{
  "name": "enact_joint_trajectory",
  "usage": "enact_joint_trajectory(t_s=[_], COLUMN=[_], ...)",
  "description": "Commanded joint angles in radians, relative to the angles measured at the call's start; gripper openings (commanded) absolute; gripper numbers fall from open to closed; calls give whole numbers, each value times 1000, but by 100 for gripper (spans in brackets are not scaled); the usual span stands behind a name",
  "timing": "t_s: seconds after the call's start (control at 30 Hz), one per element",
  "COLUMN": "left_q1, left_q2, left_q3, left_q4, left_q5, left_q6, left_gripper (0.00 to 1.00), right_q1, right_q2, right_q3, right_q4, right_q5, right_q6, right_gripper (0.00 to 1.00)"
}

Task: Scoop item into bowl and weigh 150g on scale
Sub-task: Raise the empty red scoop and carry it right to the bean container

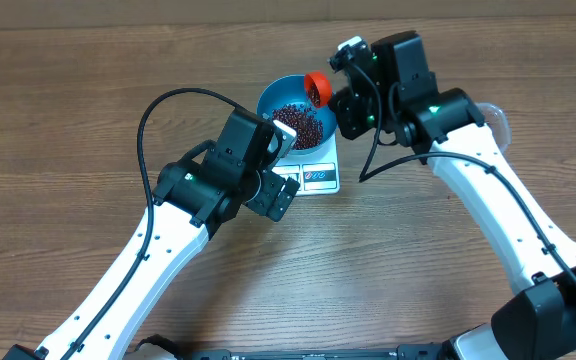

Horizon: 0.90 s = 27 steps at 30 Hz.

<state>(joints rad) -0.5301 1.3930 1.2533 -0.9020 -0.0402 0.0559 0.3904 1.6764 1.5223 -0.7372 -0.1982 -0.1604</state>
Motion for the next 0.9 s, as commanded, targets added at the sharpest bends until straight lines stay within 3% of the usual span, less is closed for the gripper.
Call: enact_joint_trajectory(t_s=[0.0,0.23,0.87], left_q1=[0,0,0], left_q2=[-21,-21,-21], left_q3=[6,6,6], left_q4=[1,1,1], left_q5=[8,8,8], left_q6=[15,15,15], left_gripper=[100,100,100], right_q1=[40,82,89], right_q2=[-38,-38,-38], right_q3=[31,31,31], right_q4=[2,-2,-2], right_q5=[111,206,205], right_q6=[-36,-55,-62], right_gripper=[3,3,4])
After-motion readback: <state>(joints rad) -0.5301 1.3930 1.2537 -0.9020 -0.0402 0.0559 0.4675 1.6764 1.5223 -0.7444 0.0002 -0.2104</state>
